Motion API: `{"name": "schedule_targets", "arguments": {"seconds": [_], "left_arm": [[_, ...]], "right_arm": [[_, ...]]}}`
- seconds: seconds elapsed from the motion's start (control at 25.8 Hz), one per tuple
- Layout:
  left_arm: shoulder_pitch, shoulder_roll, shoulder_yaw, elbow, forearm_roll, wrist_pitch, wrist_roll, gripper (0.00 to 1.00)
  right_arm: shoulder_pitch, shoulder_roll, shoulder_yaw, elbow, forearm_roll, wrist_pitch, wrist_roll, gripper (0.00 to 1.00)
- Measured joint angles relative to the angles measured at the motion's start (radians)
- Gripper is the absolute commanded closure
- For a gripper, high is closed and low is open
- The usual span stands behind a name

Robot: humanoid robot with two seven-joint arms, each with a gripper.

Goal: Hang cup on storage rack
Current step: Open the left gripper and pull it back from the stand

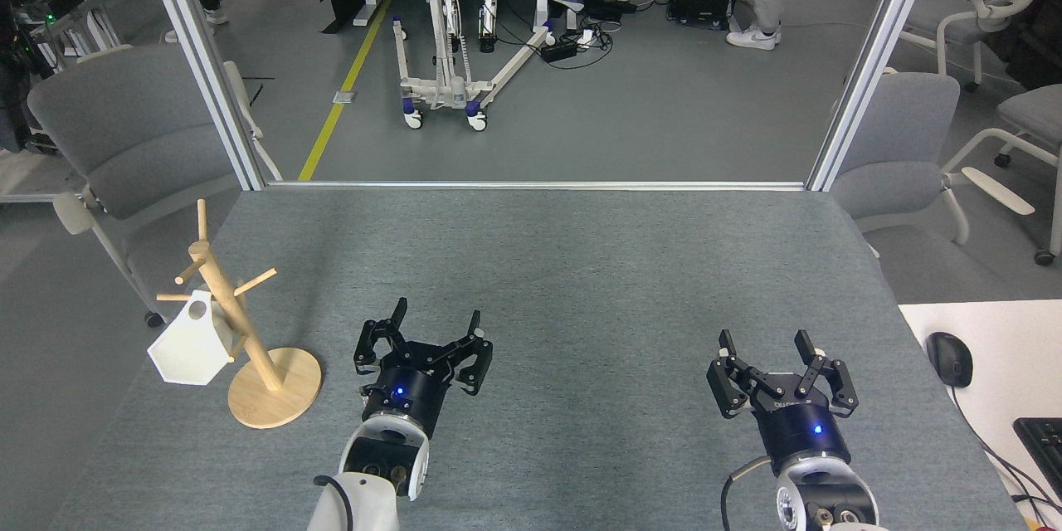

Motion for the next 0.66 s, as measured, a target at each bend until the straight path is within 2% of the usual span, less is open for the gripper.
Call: {"name": "schedule_targets", "arguments": {"seconds": [0.15,0.43,0.66], "left_arm": [[0.014,0.002,-0.005,-0.037,0.003,0.004,-0.002,0.02],[0.109,0.003,-0.006,-0.148,0.011,0.003,-0.014,0.02],[0.131,0.004,-0.005,-0.167,0.012,0.007,-0.021,0.02]], "right_arm": [[-0.001,0.004,-0.003,0.002,-0.002,0.003,0.000,0.00],[-0.012,0.005,-0.009,0.038,-0.004,0.005,0.003,0.00],[-0.017,0.007,-0.010,0.042,-0.004,0.005,0.000,0.00]]}}
